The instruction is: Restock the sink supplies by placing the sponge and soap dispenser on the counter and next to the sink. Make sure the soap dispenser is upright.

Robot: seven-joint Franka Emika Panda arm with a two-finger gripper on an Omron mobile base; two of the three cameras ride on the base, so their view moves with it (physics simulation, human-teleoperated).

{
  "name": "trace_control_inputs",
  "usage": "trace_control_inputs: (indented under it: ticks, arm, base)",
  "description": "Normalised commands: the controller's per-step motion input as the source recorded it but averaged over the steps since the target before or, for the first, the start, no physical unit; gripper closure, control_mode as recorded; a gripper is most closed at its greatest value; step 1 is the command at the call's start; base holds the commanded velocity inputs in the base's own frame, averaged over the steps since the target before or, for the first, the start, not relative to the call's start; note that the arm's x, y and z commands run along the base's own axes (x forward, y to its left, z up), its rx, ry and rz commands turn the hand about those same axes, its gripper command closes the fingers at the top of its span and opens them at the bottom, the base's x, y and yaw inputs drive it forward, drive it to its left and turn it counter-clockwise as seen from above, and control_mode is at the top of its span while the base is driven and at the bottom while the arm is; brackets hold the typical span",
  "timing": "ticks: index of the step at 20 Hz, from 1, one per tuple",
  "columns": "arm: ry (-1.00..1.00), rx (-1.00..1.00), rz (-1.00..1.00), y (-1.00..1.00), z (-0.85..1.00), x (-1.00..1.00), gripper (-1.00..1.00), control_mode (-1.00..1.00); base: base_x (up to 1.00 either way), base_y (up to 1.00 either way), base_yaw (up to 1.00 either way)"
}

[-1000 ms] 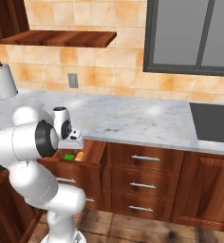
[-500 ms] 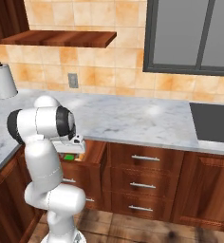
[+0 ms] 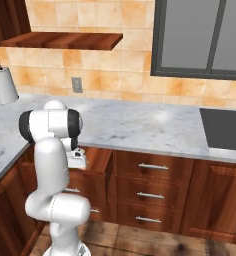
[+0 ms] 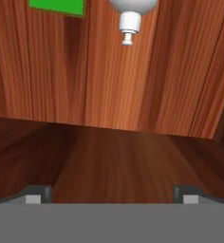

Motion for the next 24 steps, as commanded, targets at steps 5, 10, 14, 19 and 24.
trace_control_inputs:
  ticks: [5, 10, 14, 19, 24]
  arm:
    - [0.06, 0.0, 0.01, 0.1, -0.05, -0.8, -1.0, -1.0]
    - [0.02, 0.0, 0.0, 0.0, 0.05, -1.0, -1.0, -1.0]
    - [0.0, 0.0, 0.0, 0.0, 0.09, -0.96, -1.0, -1.0]
    - [-0.01, 0.0, 0.0, -0.01, 0.06, -0.49, -1.0, -1.0]
    - [-0.01, 0.03, 0.0, -0.06, 0.07, 0.47, -1.0, -1.0]
  base:
    - [0.0, 0.0, 0.0]
    - [0.0, 0.0, 0.0]
    - [0.0, 0.0, 0.0]
    - [0.0, 0.0, 0.0]
    - [0.0, 0.0, 0.0]
